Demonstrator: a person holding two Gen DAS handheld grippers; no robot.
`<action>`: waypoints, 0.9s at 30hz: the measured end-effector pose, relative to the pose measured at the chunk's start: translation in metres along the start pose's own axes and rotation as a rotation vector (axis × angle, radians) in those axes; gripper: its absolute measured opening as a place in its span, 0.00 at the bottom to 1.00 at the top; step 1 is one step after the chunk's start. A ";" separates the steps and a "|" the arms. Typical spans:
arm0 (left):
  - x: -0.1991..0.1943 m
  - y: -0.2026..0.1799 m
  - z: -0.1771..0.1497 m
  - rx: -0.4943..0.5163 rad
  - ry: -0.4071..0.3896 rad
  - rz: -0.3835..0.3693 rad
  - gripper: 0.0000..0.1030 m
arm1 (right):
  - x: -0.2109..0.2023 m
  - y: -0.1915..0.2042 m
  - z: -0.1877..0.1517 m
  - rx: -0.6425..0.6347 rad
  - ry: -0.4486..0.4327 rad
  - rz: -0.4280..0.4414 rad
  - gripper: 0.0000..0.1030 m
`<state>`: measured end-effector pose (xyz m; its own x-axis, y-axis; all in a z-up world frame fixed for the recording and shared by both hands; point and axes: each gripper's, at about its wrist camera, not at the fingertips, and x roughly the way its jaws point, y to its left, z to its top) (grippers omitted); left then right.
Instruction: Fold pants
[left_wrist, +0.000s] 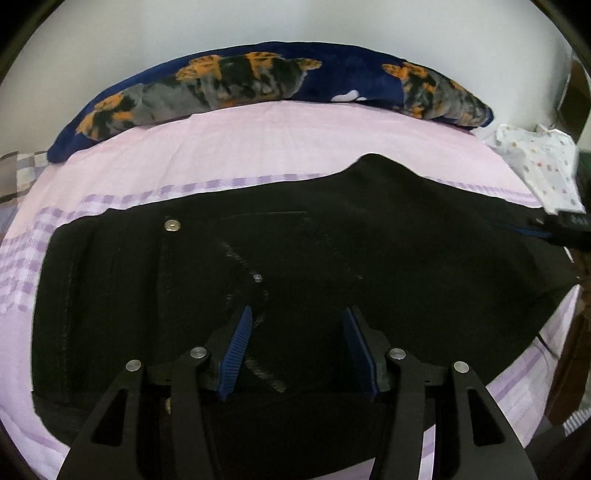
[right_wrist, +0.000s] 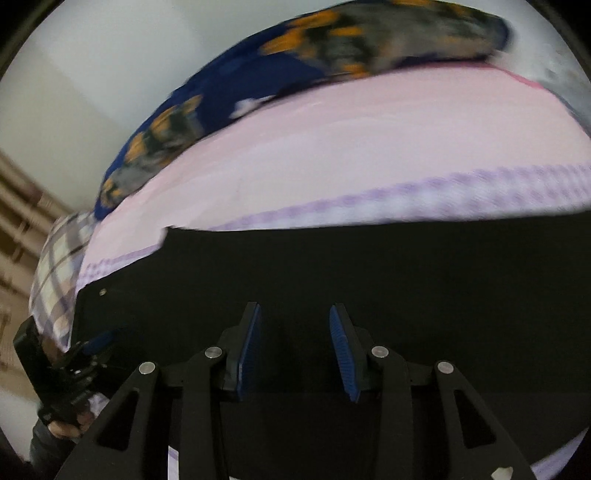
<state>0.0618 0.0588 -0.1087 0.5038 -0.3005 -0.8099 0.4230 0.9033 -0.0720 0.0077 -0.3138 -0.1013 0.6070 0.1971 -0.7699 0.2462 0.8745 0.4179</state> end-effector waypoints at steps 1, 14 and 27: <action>0.000 0.001 0.001 -0.014 0.003 0.004 0.51 | -0.008 -0.018 -0.004 0.033 -0.013 -0.030 0.36; -0.011 -0.084 0.018 0.098 -0.004 -0.145 0.52 | -0.111 -0.178 -0.080 0.387 -0.150 -0.200 0.36; 0.005 -0.213 0.014 0.442 0.104 -0.354 0.53 | -0.144 -0.255 -0.124 0.648 -0.265 -0.118 0.37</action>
<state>-0.0155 -0.1395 -0.0895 0.2072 -0.5095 -0.8352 0.8381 0.5329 -0.1171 -0.2358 -0.5100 -0.1569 0.6917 -0.0693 -0.7189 0.6717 0.4276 0.6050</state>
